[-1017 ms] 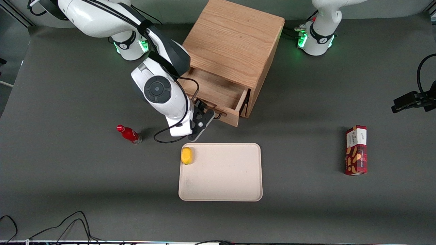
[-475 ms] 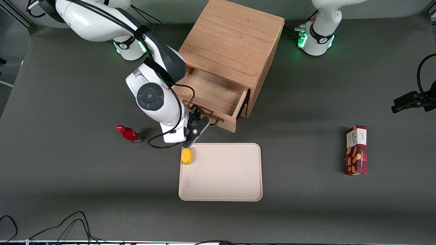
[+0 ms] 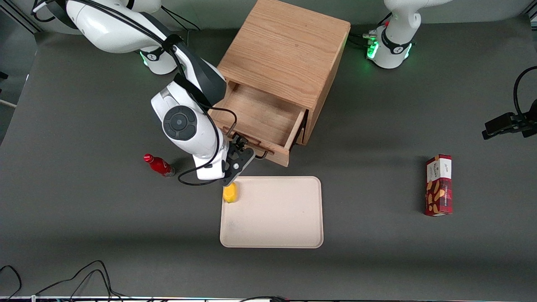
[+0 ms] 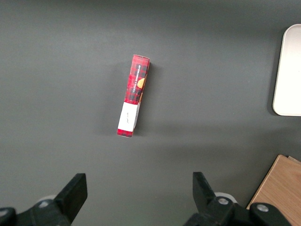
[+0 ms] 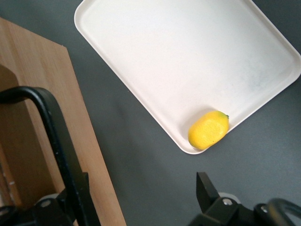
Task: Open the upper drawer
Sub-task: 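Pull the upper drawer outward by its handle with the right gripper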
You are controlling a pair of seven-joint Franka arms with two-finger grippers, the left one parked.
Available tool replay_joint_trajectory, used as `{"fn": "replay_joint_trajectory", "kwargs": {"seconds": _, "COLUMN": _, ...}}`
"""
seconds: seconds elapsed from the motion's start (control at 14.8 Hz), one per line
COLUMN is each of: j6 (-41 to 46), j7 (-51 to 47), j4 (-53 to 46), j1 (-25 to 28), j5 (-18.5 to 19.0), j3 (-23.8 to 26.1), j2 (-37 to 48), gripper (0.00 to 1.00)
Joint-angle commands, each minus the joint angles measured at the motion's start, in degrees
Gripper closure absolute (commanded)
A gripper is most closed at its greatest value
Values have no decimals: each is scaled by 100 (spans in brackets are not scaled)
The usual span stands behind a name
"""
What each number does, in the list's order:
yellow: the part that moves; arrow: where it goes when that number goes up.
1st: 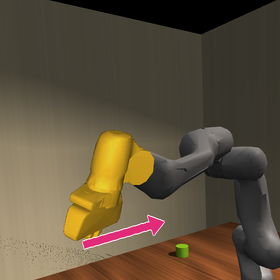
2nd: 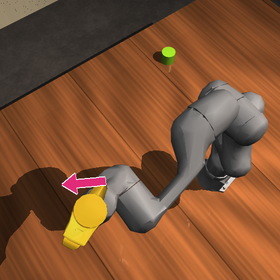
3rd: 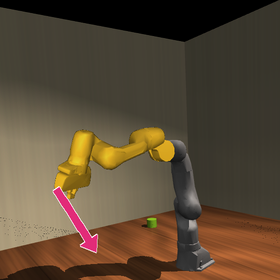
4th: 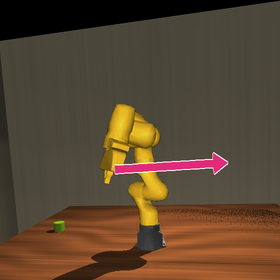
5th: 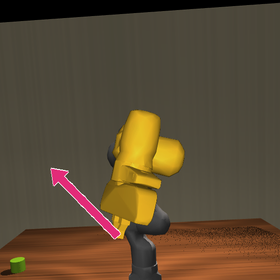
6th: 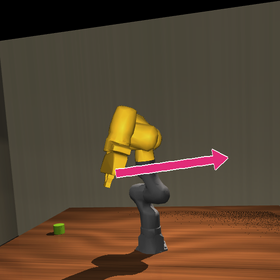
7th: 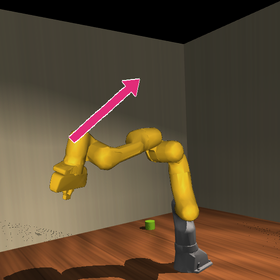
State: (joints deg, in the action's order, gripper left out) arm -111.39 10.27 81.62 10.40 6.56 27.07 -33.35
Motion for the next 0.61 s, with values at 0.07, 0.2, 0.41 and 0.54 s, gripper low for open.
{"fn": "replay_joint_trajectory", "kwargs": {"seconds": 0.07, "j6": 30, "j7": 71, "j4": -155, "j1": -55, "j5": 99, "j3": 0, "j2": -110, "gripper": 0}}
{"fn": "replay_joint_trajectory", "kwargs": {"seconds": 0.2, "j6": 38, "j7": 71, "j4": -172, "j1": -55, "j5": 91, "j3": 0, "j2": -110, "gripper": 0}}
{"fn": "replay_joint_trajectory", "kwargs": {"seconds": 0.41, "j6": 38, "j7": 71, "j4": -225, "j1": -108, "j5": 82, "j3": 0, "j2": -154, "gripper": 0}}
{"fn": "replay_joint_trajectory", "kwargs": {"seconds": 0.54, "j6": 38, "j7": 71, "j4": -234, "j1": -169, "j5": 99, "j3": 0, "j2": -189, "gripper": 0}}
